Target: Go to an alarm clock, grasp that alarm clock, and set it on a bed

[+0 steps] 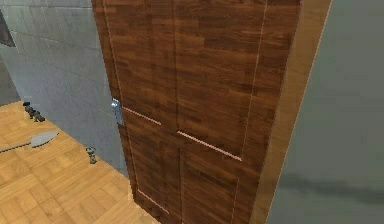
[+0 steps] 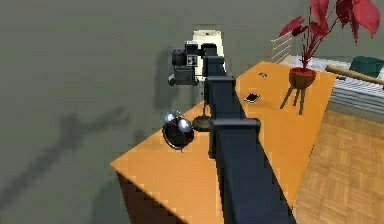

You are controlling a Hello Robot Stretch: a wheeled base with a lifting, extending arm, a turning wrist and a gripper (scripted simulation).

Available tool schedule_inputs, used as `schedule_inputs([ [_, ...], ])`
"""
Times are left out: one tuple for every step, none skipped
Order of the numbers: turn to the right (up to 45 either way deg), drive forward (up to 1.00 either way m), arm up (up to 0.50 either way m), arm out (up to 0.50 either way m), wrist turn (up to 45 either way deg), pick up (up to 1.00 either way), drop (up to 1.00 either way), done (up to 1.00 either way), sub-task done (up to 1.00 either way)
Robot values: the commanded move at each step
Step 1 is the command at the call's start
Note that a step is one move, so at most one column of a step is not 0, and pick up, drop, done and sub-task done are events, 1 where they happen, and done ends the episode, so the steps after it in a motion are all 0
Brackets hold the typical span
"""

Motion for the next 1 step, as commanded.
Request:
schedule_inputs([
  [0.0,0.00,-0.30,0.00,0.0,0.00,0.00,0.00,0.00],
])
